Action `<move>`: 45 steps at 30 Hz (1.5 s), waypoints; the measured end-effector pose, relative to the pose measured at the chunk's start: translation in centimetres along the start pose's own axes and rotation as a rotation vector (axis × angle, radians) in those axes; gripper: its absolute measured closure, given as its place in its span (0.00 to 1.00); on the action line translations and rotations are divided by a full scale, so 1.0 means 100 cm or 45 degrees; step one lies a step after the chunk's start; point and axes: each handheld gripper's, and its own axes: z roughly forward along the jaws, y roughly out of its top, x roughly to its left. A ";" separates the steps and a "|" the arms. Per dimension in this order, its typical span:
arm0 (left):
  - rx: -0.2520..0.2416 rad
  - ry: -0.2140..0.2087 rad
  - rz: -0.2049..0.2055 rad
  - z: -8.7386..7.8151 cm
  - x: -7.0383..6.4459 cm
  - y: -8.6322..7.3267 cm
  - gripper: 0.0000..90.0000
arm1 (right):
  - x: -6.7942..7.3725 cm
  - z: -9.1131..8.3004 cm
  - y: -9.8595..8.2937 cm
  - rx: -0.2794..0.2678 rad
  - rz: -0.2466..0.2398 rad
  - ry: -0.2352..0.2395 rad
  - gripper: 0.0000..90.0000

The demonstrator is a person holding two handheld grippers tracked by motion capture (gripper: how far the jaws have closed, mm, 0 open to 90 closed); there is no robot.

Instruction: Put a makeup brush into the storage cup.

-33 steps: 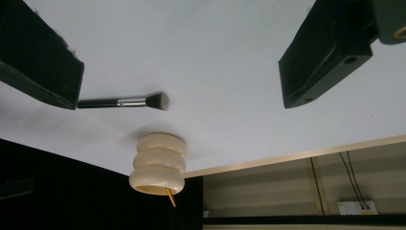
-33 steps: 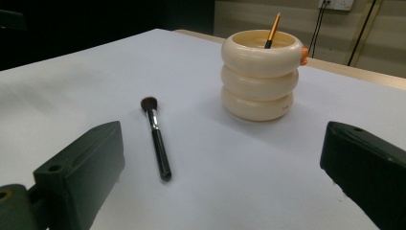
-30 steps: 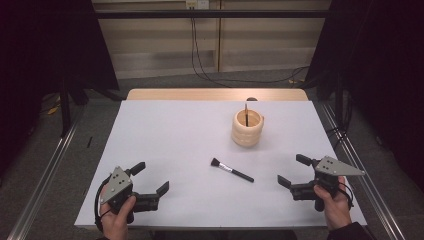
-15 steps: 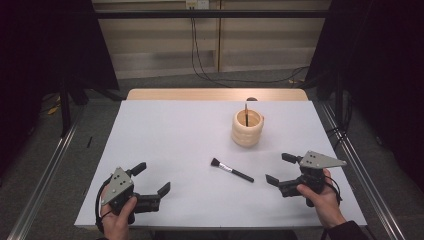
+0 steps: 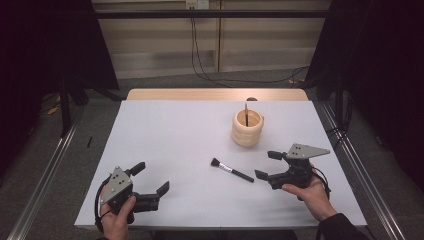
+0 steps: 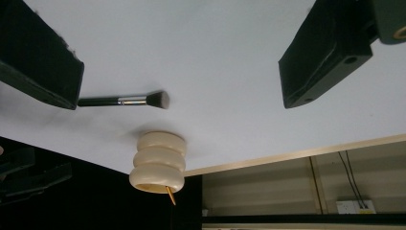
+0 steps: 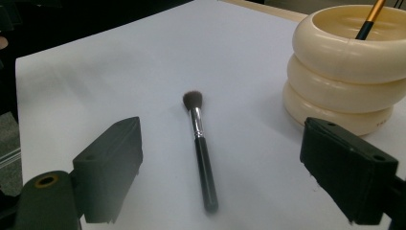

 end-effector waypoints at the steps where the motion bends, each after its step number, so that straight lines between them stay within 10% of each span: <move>1: 0.003 -0.001 0.004 0.000 0.000 0.000 0.02 | 0.000 0.002 0.001 -0.001 0.001 -0.003 0.14; 17: -0.005 0.003 -0.006 0.000 0.000 0.000 0.02 | -0.002 0.032 0.026 0.091 -0.040 -0.011 0.08; 45: 0.006 -0.016 0.003 0.001 0.002 -0.001 0.02 | -0.006 0.096 0.058 0.599 -0.142 0.166 0.34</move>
